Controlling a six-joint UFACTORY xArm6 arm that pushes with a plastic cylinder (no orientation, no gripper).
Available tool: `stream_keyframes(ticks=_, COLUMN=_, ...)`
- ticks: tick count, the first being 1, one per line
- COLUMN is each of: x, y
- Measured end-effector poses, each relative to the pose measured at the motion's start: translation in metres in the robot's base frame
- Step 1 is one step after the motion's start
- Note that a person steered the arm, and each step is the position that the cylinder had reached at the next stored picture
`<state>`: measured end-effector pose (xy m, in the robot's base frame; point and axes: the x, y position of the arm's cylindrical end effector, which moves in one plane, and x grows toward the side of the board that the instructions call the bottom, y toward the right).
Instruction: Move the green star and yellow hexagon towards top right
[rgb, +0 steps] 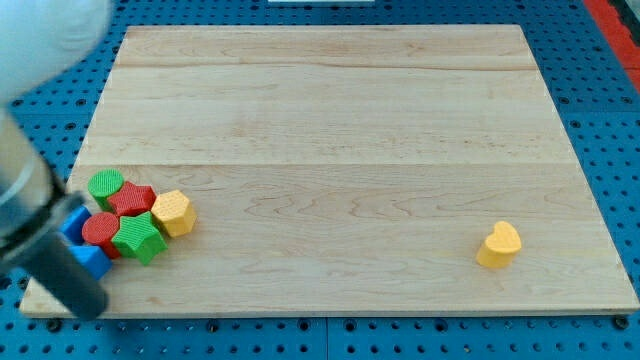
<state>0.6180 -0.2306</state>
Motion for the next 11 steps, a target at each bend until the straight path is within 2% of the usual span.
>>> stream_keyframes(ticks=1, x=-0.001, y=-0.016)
stream_keyframes(ticks=3, x=-0.031, y=0.004)
stream_keyframes(ticks=5, x=-0.043, y=0.014)
stream_keyframes(ticks=7, x=-0.074, y=0.075)
stream_keyframes(ticks=8, x=-0.086, y=0.087)
stream_keyframes(ticks=9, x=-0.054, y=0.091)
stream_keyframes(ticks=10, x=-0.011, y=0.06)
stream_keyframes(ticks=11, x=-0.015, y=-0.05)
